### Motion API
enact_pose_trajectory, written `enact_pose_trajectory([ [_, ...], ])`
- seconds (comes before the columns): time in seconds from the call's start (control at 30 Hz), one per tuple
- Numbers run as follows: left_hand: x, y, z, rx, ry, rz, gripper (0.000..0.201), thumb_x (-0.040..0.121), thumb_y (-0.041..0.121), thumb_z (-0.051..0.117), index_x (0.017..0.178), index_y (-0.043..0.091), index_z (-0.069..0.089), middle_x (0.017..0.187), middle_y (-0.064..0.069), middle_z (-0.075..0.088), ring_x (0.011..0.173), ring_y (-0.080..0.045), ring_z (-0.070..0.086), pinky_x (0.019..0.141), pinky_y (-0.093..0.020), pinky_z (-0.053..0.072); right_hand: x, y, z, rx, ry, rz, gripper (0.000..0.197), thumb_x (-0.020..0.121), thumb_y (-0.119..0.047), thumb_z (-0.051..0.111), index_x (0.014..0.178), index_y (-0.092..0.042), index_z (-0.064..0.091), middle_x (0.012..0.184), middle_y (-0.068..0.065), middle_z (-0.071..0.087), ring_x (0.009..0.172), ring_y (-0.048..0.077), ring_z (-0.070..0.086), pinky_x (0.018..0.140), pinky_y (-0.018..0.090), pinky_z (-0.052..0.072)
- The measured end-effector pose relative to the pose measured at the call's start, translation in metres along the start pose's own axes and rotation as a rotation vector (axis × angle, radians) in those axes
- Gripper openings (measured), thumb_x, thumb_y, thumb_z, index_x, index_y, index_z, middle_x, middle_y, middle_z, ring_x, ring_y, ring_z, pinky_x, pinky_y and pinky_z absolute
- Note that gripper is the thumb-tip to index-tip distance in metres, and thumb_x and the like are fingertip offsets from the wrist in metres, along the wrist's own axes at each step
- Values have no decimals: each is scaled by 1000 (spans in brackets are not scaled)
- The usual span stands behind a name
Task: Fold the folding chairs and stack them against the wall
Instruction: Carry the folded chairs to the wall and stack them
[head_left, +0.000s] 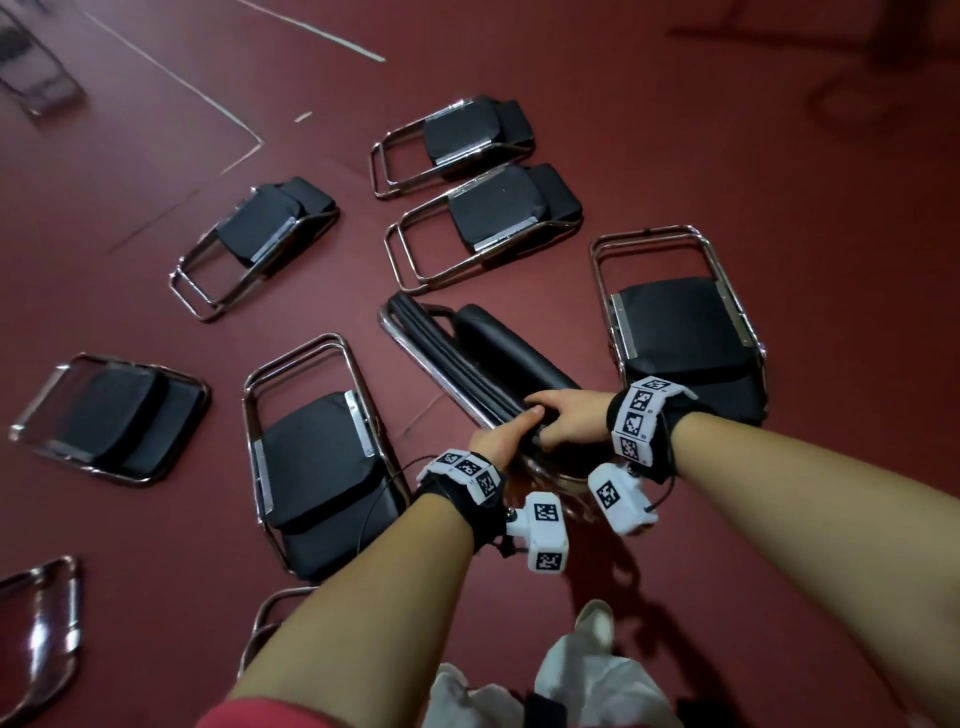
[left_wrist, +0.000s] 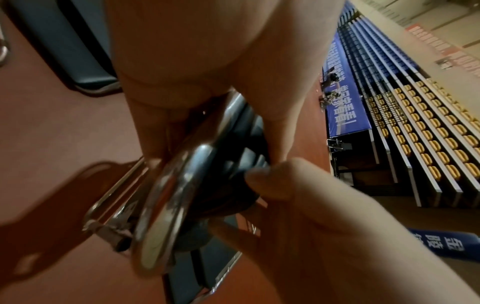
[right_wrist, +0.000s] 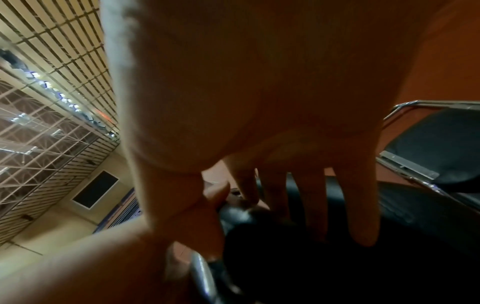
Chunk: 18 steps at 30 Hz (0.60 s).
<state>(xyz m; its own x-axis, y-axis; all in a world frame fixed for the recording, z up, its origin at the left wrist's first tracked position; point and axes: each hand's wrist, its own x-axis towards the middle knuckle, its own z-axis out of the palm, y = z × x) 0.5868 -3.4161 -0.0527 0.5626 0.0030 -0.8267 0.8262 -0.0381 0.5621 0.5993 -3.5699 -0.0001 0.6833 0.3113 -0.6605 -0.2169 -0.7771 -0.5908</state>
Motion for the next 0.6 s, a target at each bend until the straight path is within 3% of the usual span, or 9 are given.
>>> enact_pose_trajectory([
  [0.07,-15,11,-23,29,61,42,61,63,39,93,104,0,68,86,-19,75,75,-34,75,71,-50,62,7,-15,3,53,-35,-11,61,89,-17,65,145,-19,42,119,6,64,90,15,65,77,27,55],
  [0.17,-18,28,-64,61,141,62,64,61,44,92,102,0,70,87,-17,75,76,-33,74,71,-45,62,31,-38,10,80,26,-46,60,86,-12,64,143,-18,45,121,5,65,105,19,65,93,32,54],
  [0.2,-17,34,-77,72,174,80,65,61,47,91,102,1,70,87,-16,75,74,-31,72,67,-40,60,39,-47,12,79,58,-63,63,86,-11,64,145,-16,44,121,4,65,103,17,65,89,26,54],
  [0.27,-11,44,-104,76,240,123,69,61,49,91,106,3,67,93,-15,75,75,-29,71,63,-34,58,54,-67,13,69,107,-92,65,87,-10,64,147,-16,41,116,3,63,81,9,62,62,10,50],
  [0.3,-11,50,-117,76,255,136,72,60,47,92,110,4,65,96,-14,75,78,-28,72,66,-35,59,61,-77,13,59,128,-104,66,87,-10,63,148,-17,39,116,3,62,74,7,58,52,7,43],
  [0.33,-8,56,-128,74,261,155,72,60,43,93,113,4,63,98,-13,74,81,-29,73,68,-36,60,67,-85,12,45,151,-109,68,87,-11,63,150,-18,37,119,3,60,76,8,57,50,7,40],
  [0.43,0,73,-162,120,254,179,55,69,25,91,111,5,63,95,-11,73,78,-25,73,61,-29,58,88,-108,9,-65,234,-125,73,87,-13,63,152,-22,33,140,7,51,110,21,59,80,18,47],
  [0.5,3,84,-181,139,243,191,48,70,19,90,108,6,64,93,-10,73,79,-23,72,64,-28,58,102,-121,8,-161,304,-147,75,84,-14,64,152,-27,34,150,9,39,129,28,48,102,30,44],
  [0.6,19,99,-211,156,226,191,44,71,13,89,103,11,59,94,-6,70,82,-20,70,66,-28,56,127,-142,4,-360,431,-149,81,82,-18,68,152,-35,31,164,1,12,146,30,22,115,42,33],
])
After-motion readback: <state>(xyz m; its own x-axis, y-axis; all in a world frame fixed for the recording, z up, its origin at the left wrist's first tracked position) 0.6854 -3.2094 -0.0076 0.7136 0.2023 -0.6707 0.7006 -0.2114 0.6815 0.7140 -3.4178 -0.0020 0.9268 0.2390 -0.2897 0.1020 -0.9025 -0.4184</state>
